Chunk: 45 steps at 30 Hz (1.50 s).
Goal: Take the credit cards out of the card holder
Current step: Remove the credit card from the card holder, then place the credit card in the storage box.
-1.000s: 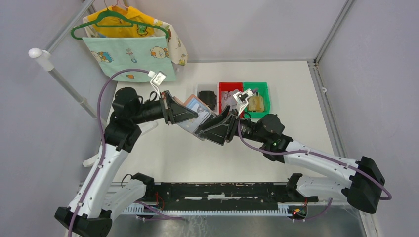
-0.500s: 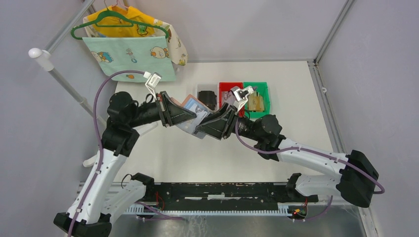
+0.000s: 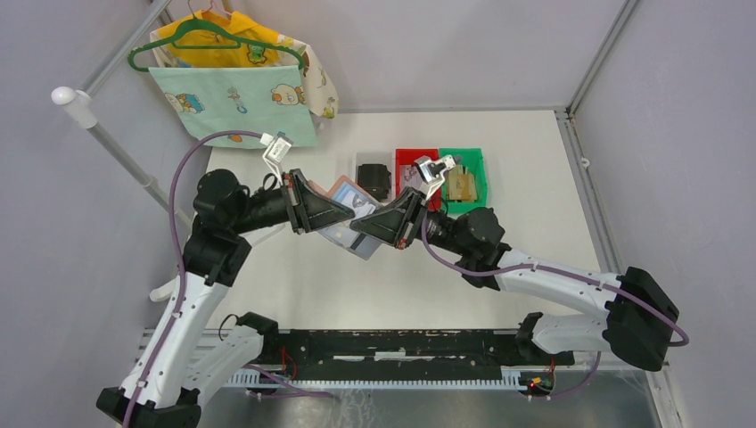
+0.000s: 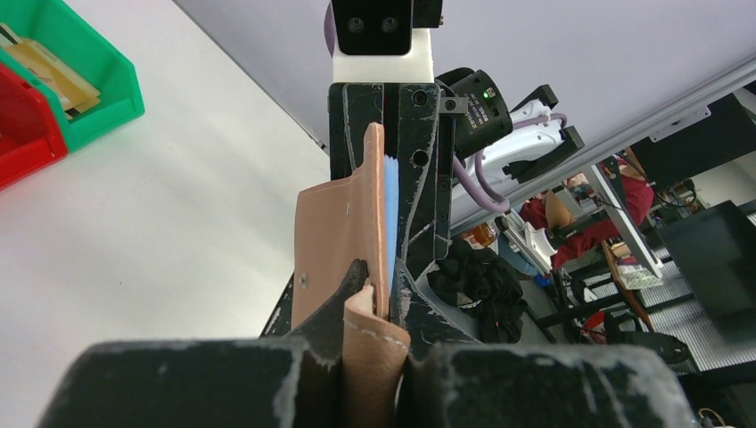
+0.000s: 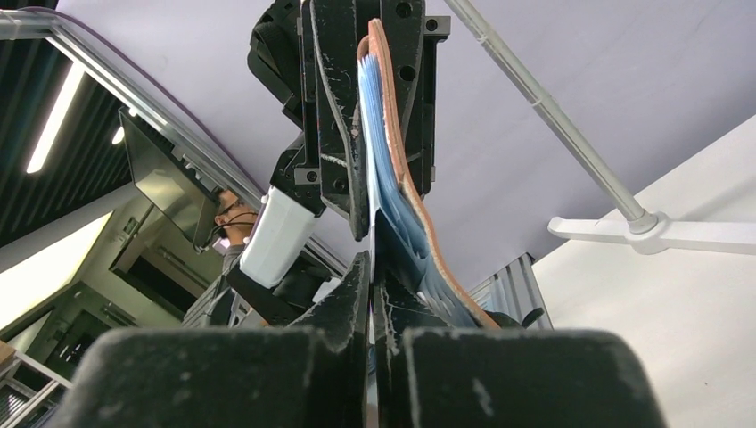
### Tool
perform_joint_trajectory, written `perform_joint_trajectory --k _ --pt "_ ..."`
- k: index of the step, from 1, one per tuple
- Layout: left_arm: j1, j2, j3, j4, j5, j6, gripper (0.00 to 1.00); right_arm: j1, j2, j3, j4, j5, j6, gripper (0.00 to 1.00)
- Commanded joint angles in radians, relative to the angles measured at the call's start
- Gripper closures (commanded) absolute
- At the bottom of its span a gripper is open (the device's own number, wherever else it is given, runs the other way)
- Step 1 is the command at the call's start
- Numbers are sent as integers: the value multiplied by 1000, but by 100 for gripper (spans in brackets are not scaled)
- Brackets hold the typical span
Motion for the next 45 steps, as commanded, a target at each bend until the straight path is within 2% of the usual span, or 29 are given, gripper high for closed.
perform_joint_trajectory --k 1,13,17,26,33,39,45 --pt "-3 -10 43 34 43 -45 97 -4 -54 -35 83 42 0 99" --pt "-3 -3 46 72 45 -84 98 -6 -65 -52 77 31 -8 100" --pt "-3 0 64 14 27 -14 98 -14 -99 -63 14 -8 -40 100" --pt "-2 50 147 -193 -30 229 98 -181 -281 -74 -356 -181 -149 100" --pt "-2 73 176 -309 -106 389 98 -353 -291 26 -706 -317 -296 100" --pt "-2 74 197 -457 -134 596 98 -535 -120 210 -1041 -361 -526 100" --pt "-2 62 190 -527 -107 656 98 -579 197 489 -1330 -156 -805 100"
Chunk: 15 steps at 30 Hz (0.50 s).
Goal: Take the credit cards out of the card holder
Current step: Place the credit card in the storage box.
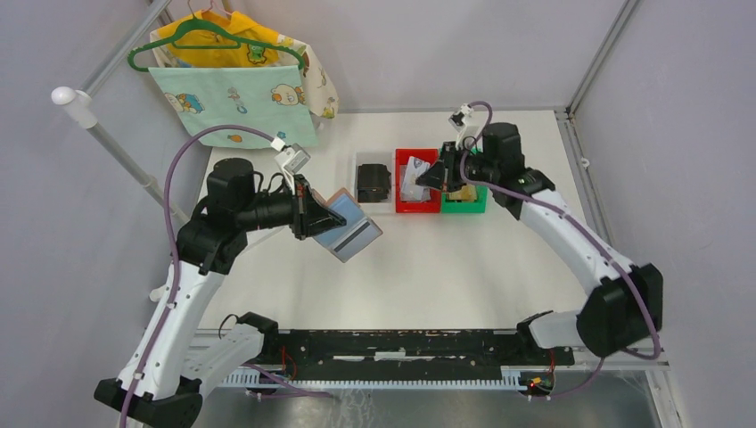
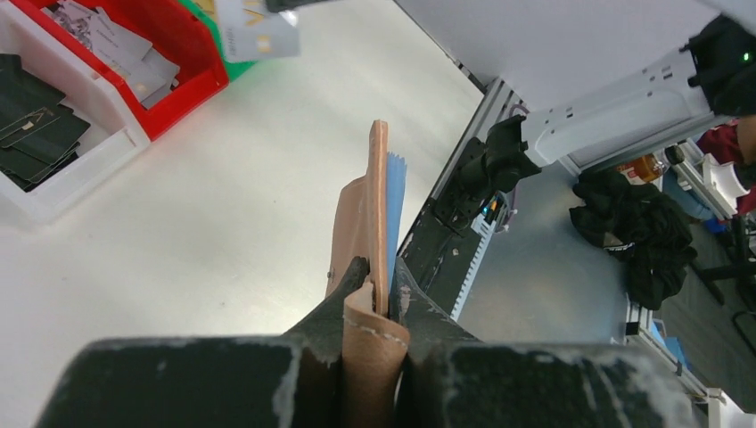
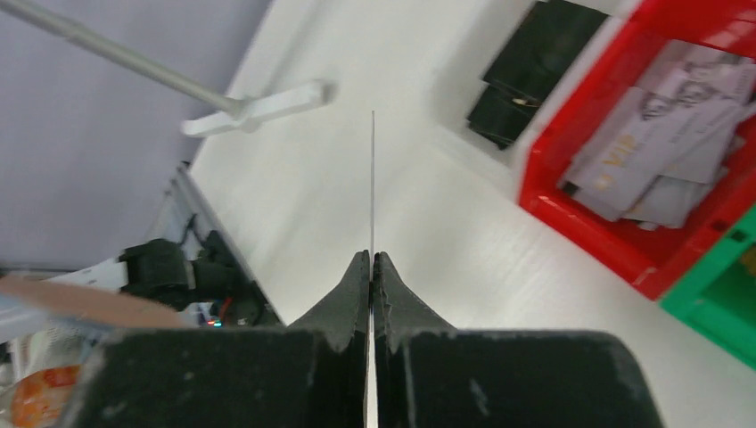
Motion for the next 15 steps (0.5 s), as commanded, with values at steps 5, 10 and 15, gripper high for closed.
perform_joint_trajectory --k 5,10,15 --pt "-1 -41 34 -54 38 125 98 -21 389 345 -299 196 -288 100" --pt "-1 -47 31 -55 55 114 98 -23 576 499 -350 245 -312 100" --pt "-2 -48 31 -53 66 106 98 -25 695 561 -346 272 -312 100"
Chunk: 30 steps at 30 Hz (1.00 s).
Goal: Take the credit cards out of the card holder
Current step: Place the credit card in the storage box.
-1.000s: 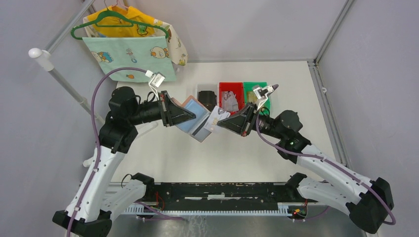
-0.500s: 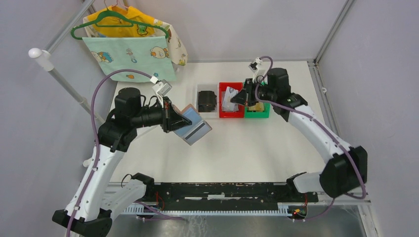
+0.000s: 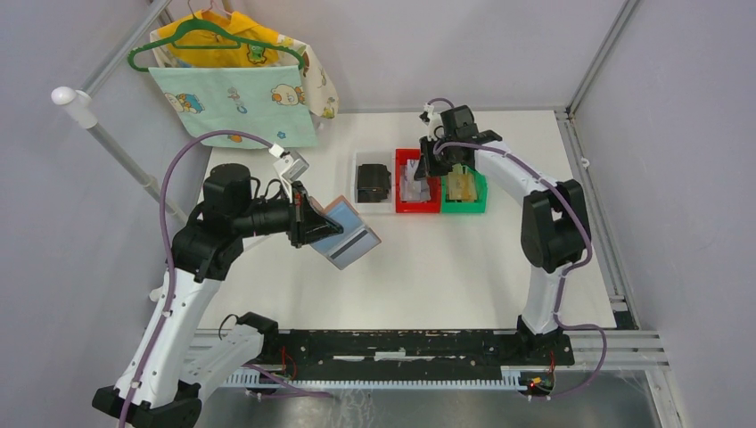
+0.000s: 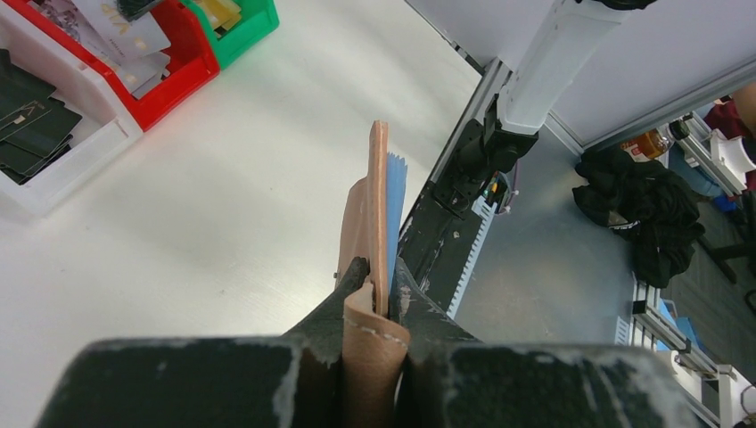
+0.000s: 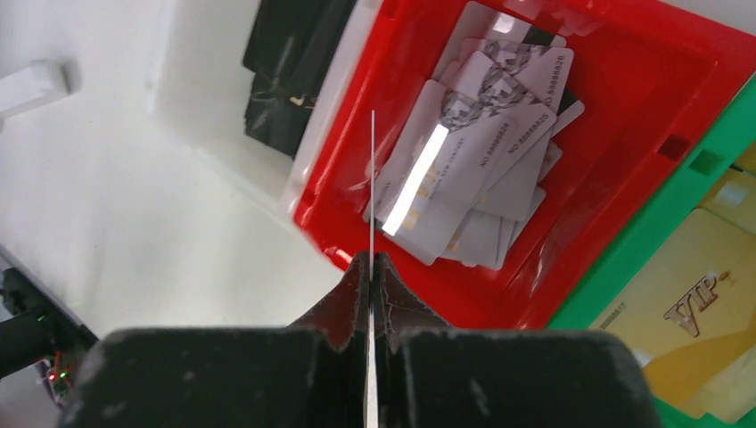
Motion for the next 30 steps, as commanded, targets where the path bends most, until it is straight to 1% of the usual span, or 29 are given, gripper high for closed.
perform_joint_trajectory --k 1,6,11,13,14,15,16,18,20,25,28,30 --pt "-1 -13 29 27 54 31 98 -3 77 87 -8 42 -28 100" --pt "-2 -13 25 27 67 23 98 -3 171 137 24 32 -15 100" --pt "-1 -19 29 27 69 19 98 -1 219 164 70 21 -1 99" --pt "-1 -19 30 27 71 21 98 -2 227 167 81 22 -2 94" --pt "-1 -20 31 27 70 21 98 0 229 167 86 22 -5 89" --pt "-1 -21 32 27 71 21 98 0 230 165 89 24 -6 86" --pt "-2 -22 31 27 72 21 98 0 232 165 92 27 -11 84" --pt "-2 -21 31 28 76 21 98 2 225 152 98 40 -15 83" --pt "-2 -19 31 27 76 21 98 5 212 132 117 53 -16 76" --pt "-2 -20 33 27 78 21 98 12 138 71 174 85 -18 76" --pt "-1 -23 36 28 80 19 98 19 83 68 186 101 -20 74" --pt "-1 -23 39 18 80 28 98 26 39 69 188 112 -26 71"
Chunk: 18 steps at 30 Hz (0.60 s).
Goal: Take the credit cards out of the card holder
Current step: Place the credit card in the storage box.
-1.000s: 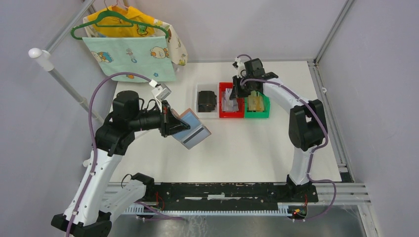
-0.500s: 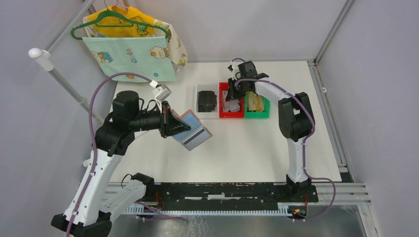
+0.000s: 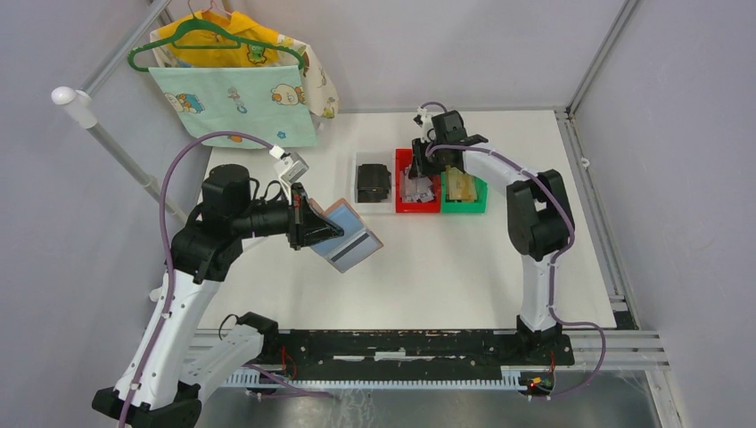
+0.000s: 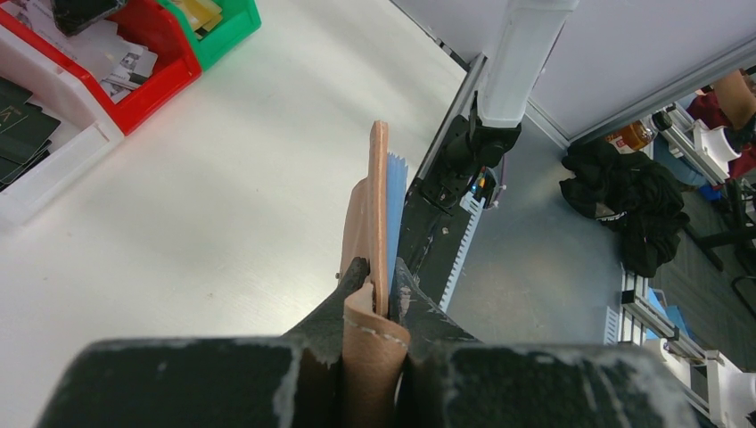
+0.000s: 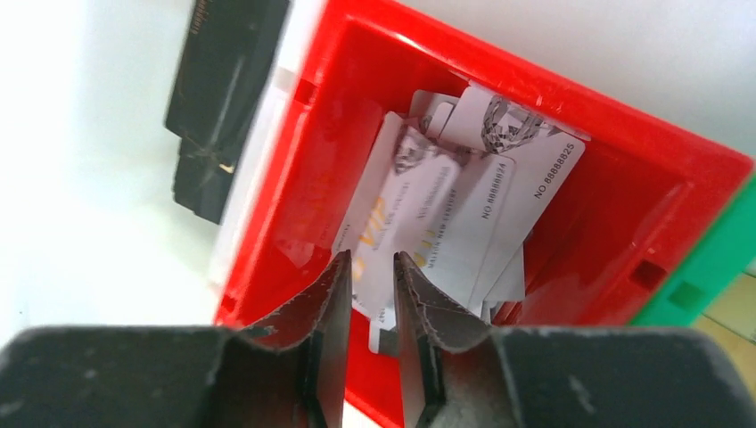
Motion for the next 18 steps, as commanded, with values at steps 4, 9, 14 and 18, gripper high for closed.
perform_joint_trajectory --k 4,9,14,18 --pt "-1 -18 43 -3 35 50 98 31 -252 0 56 60 -48 65" --pt "-2 -14 50 -3 41 53 98 42 -413 -65 57 54 -63 54" --pt "-1 -6 55 -6 47 64 98 64 -623 -194 141 -82 -83 37" --pt "-2 3 59 -21 73 91 98 101 -809 -366 312 -329 -47 21"
